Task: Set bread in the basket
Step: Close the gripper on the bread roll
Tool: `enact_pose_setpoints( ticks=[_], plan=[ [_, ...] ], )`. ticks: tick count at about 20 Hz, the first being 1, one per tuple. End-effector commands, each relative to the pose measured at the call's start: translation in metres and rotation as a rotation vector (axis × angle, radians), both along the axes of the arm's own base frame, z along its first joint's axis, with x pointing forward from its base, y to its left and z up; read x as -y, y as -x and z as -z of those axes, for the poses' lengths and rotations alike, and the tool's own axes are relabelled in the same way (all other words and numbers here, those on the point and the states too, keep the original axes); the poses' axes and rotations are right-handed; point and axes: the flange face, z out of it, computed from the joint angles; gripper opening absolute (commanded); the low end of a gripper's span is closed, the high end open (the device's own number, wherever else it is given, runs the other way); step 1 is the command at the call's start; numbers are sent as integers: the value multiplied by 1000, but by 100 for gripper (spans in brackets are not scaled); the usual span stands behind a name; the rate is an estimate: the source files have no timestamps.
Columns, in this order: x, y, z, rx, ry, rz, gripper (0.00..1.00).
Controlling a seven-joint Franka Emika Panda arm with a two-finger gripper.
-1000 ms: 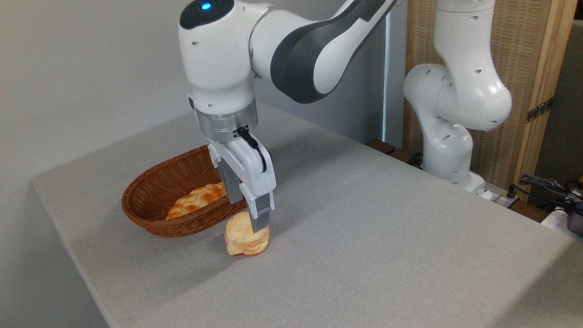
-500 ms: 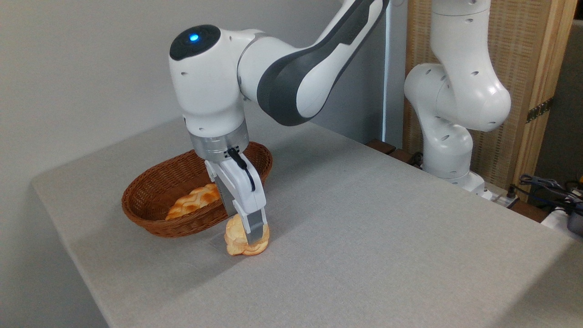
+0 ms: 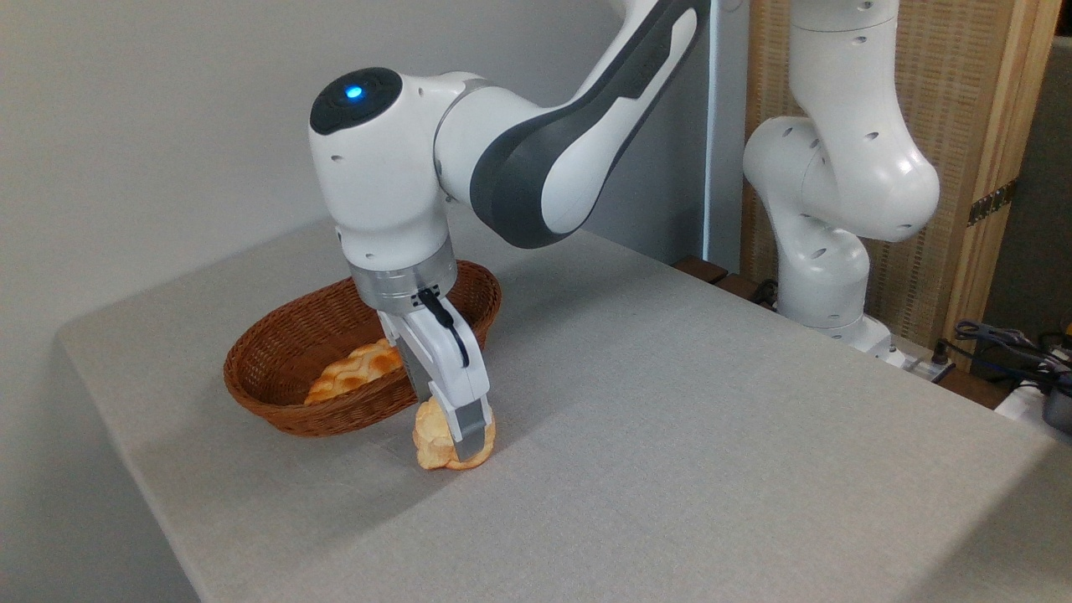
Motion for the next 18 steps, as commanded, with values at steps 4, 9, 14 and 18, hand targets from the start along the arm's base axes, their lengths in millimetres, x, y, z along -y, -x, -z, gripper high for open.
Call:
enact_pose_setpoints(
  ticks=[4, 9, 14, 18],
  plan=[
    [-2, -1, 3, 11, 12, 8, 57],
    [-2, -1, 2, 12, 12, 8, 50],
    [-3, -1, 2, 12, 12, 7, 50],
    [-3, -1, 0, 17, 13, 5, 50]
  ],
)
